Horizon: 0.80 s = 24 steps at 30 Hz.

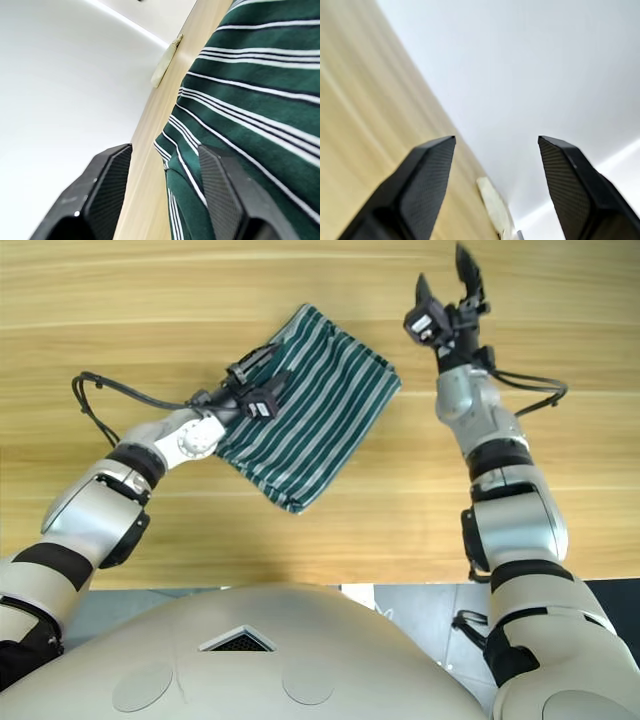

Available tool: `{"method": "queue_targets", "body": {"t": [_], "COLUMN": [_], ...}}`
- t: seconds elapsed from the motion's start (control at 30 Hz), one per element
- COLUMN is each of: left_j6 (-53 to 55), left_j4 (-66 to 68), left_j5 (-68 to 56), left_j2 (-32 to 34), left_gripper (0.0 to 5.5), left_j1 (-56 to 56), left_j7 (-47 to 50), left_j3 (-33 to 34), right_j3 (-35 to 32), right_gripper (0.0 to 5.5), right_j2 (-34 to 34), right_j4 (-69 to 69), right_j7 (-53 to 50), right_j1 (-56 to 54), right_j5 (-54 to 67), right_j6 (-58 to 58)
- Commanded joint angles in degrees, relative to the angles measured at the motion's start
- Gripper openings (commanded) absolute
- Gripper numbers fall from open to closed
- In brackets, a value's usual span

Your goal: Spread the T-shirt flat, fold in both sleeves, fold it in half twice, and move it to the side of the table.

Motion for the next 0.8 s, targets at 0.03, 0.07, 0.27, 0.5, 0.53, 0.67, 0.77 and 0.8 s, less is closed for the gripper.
{"method": "queue_targets", "body": {"t": [0.03, 0.07, 0.27, 0.5, 0.53, 0.67, 0.77, 0.8], "left_j6": [0.5, 0.5, 0.4, 1.3, 1.4, 2.1, 2.9, 3.0], "left_j4": [0.1, 0.0, -0.1, 1.0, 1.1, 1.8, 2.1, 2.1], "left_j5": [0.2, 0.2, 0.3, 0.0, -0.2, -2.0, -2.7, -2.9], "left_j2": [0.1, -0.1, -0.7, -0.9, -0.6, 0.7, 0.9, 0.8], "left_gripper": [2.43, 2.43, 2.43, 2.43, 2.43, 2.43, 2.43, 2.43], "left_j1": [1.8, 1.9, 2.3, 2.3, 2.6, 4.5, 5.1, 5.1], "left_j7": [0.1, 0.1, -0.3, -1.1, -1.2, -2.1, -2.3, -2.4], "left_j3": [-0.2, -0.3, -0.7, -0.4, -0.2, 1.2, 1.7, 1.8], "right_j3": [2.6, 3.9, 7.7, 5.7, 5.4, 5.1, 5.3, 5.4], "right_gripper": [3.05, 3.05, 3.05, 3.05, 3.05, 3.05, 3.05, 3.05], "right_j2": [1.1, 1.7, 5.0, 5.1, 4.9, 5.3, 5.6, 5.6], "right_j4": [-9.4, -9.3, -1.7, 12.9, 13.9, 15.8, 15.4, 14.6], "right_j7": [4.8, 6.3, 12.1, 11.7, 11.7, 11.8, 11.5, 11.0], "right_j1": [6.3, 7.7, 11.5, 6.1, 6.0, 6.8, 6.8, 6.7], "right_j5": [-2.0, -2.7, -3.4, -0.8, -0.5, 0.3, 0.4, 0.3], "right_j6": [1.6, 2.3, 4.6, 5.2, 4.9, 3.6, 2.9, 1.7]}}
